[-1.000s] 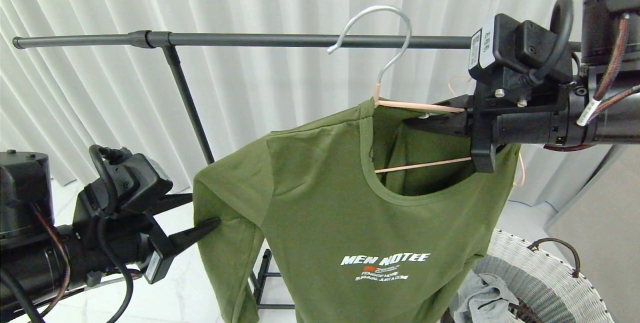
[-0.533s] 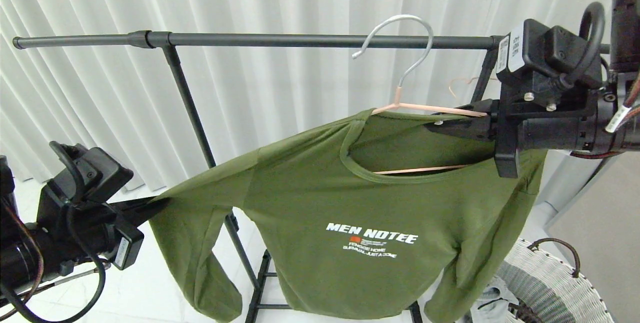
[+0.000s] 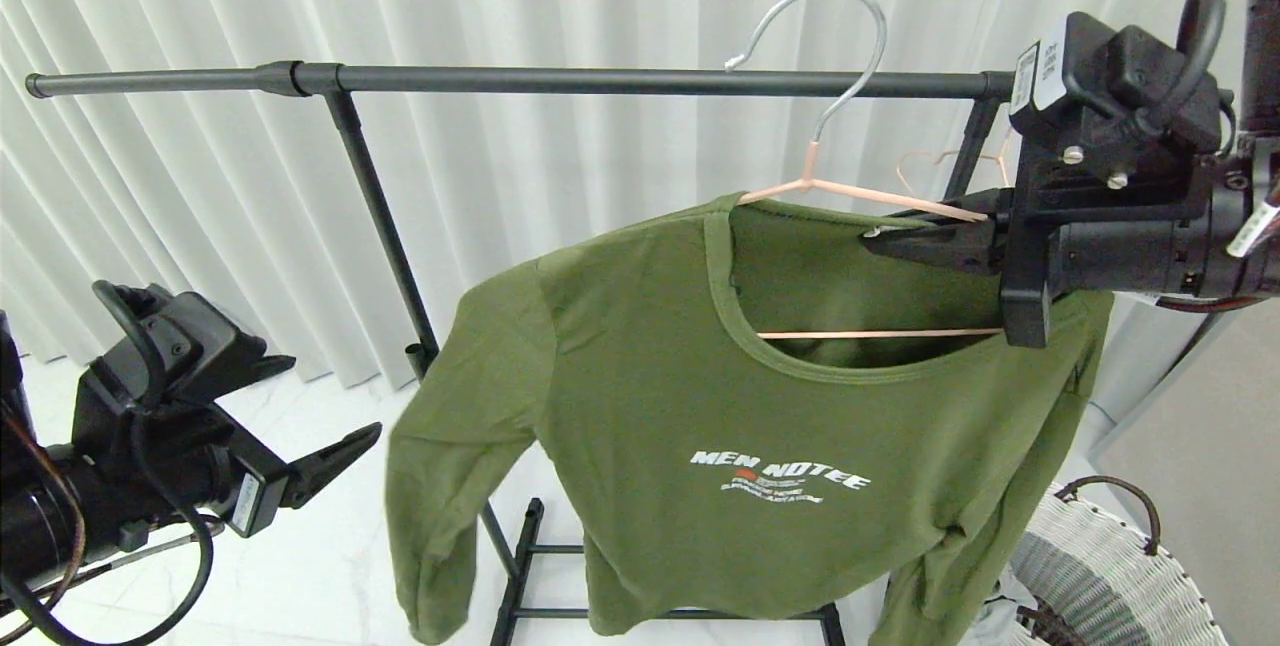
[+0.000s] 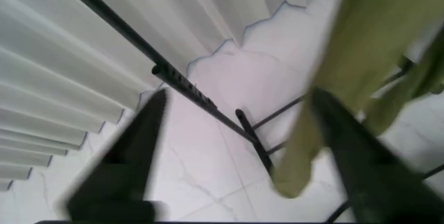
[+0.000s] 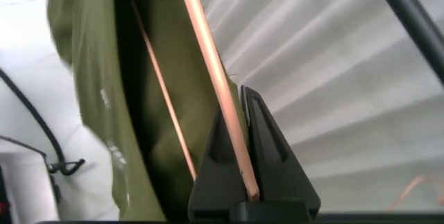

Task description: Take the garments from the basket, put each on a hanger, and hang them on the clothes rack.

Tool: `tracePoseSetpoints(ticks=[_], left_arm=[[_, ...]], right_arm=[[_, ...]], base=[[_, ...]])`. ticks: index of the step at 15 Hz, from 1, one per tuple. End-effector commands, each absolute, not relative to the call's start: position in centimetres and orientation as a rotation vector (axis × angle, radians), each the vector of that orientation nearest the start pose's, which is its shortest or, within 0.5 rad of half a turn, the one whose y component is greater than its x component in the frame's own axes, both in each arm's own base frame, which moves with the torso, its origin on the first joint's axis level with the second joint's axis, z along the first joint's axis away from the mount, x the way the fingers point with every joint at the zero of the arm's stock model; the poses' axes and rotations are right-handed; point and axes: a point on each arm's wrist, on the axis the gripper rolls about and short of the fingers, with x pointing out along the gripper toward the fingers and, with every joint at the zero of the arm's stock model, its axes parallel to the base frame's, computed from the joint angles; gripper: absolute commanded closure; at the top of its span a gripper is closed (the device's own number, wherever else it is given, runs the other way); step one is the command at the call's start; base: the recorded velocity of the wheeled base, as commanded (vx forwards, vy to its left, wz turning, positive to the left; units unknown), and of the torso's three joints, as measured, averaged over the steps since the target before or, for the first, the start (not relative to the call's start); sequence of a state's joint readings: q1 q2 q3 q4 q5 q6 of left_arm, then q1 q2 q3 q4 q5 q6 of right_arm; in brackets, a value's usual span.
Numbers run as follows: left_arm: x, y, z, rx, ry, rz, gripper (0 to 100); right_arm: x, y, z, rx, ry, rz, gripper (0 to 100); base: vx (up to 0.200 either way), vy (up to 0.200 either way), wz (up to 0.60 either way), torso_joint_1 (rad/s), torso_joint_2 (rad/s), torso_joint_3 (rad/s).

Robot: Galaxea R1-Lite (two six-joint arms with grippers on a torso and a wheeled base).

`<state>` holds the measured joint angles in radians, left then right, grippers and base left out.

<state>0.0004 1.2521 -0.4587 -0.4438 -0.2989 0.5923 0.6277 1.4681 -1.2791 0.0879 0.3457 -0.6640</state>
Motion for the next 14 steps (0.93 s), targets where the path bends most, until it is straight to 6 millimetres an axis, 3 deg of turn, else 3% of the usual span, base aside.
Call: tracePoseSetpoints(ticks=[1, 9, 14], left_arm=[[17.4, -0.6, 18.1, 0.523, 0.235, -0.38, 0], [16.7, 0.2, 19.2, 0.52, 0.163, -0.305, 0], [16.7, 0.4, 19.3, 0.524, 0.162, -0.269, 0]], right_arm=[[20.0, 15.4, 31.2, -0.626, -0.028, 1.009, 100], [20.5, 14.8, 30.4, -0.475, 0.239, 0.626, 100], [22.3, 15.7, 30.3, -0.233, 0.377, 0.432, 100]], base=[[0.0, 0.0, 0.0, 0.0, 0.0, 0.0], [0.0, 0.0, 0.0, 0.0, 0.0, 0.0], [0.0, 0.0, 0.0, 0.0, 0.0, 0.0]])
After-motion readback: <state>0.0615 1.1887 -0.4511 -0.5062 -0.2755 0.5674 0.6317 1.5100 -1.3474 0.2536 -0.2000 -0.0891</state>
